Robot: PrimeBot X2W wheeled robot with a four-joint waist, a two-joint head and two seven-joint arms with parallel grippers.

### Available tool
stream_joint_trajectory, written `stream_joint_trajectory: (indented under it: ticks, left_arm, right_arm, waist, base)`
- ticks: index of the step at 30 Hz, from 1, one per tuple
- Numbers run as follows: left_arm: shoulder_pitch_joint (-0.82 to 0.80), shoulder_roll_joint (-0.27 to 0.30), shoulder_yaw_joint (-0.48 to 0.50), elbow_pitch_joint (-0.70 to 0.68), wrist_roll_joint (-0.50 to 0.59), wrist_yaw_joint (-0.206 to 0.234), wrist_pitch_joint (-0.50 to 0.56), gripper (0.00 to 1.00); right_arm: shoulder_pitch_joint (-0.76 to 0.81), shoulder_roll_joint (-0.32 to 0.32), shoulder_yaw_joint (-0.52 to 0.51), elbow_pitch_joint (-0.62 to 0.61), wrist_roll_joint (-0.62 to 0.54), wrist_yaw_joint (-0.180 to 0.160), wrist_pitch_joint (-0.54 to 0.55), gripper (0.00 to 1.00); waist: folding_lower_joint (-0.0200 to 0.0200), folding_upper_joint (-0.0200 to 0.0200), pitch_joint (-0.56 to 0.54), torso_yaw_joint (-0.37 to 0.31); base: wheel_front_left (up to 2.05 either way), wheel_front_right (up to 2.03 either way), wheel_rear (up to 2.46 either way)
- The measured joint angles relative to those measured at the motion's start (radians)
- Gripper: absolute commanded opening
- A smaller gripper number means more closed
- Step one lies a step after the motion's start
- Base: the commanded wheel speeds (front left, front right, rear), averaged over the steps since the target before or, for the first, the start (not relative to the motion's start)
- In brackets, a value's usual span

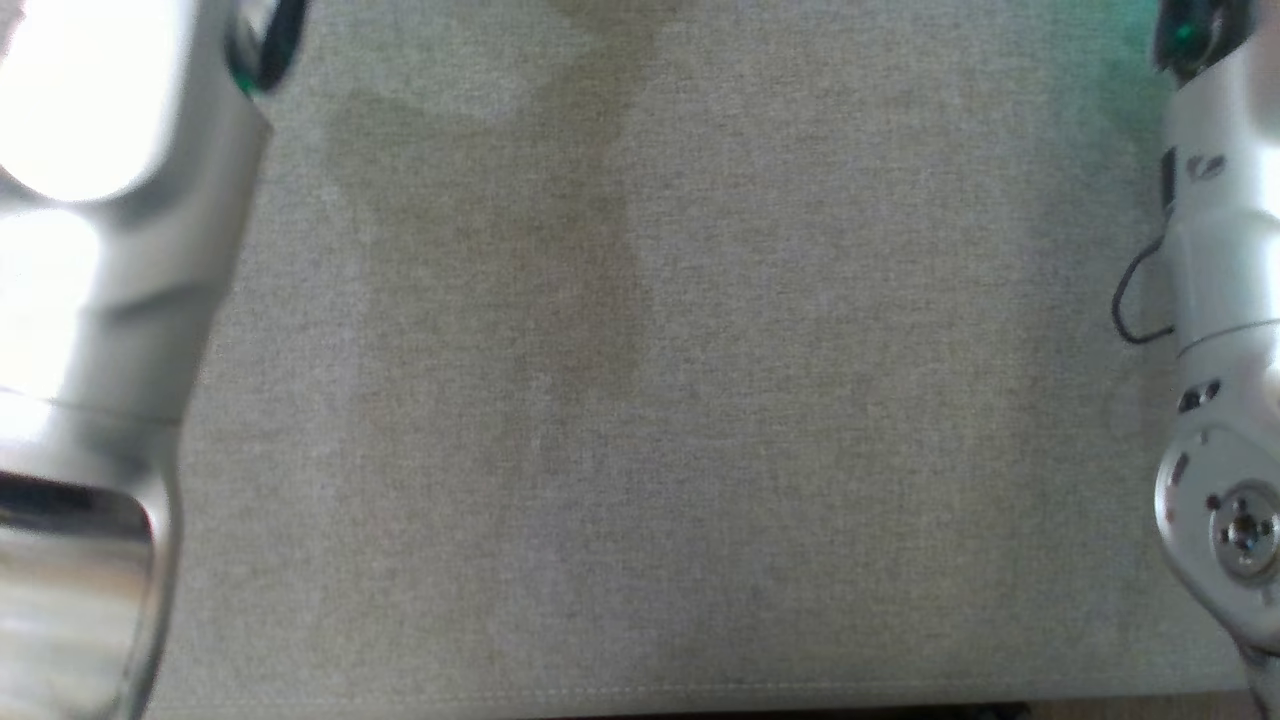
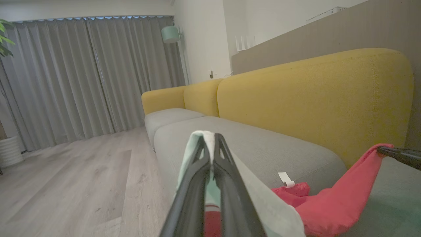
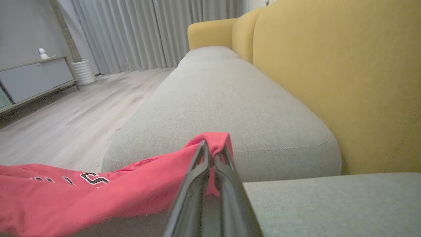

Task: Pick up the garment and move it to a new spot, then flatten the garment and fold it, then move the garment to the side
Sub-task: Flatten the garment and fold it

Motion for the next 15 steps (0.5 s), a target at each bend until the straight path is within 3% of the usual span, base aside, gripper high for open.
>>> stream_joint_trajectory:
  ticks: [4, 8, 15]
  left_arm:
    - [0.075, -0.011, -0.003, -0.029, -0.034, -0.006, -0.007, 0.00]
    - [0.194, -0.009, 0.027, -0.111, -0.053, -0.005, -0.007, 0.00]
    - [0.514, 0.047, 0.094, -0.261, -0.068, 0.004, -0.007, 0.00]
  right_arm:
    - [0.036, 0.001, 0.040, 0.000, 0.050, 0.000, -0.008, 0.00]
    - [0.116, 0.000, 0.092, -0.099, 0.138, 0.000, -0.009, 0.00]
    - [0.428, 0.001, 0.162, -0.304, 0.297, 0.000, -0.009, 0.00]
  waist:
    - [-0.0001, 0.0000, 0.013, 0.005]
    - [-0.0003, 0.0000, -0.004, 0.005]
    - [-0.0006, 0.0001, -0.092, -0.010]
  base:
    - [0.00, 0.00, 0.00]
    - [0.00, 0.00, 0.00]
    - [0.00, 0.00, 0.00]
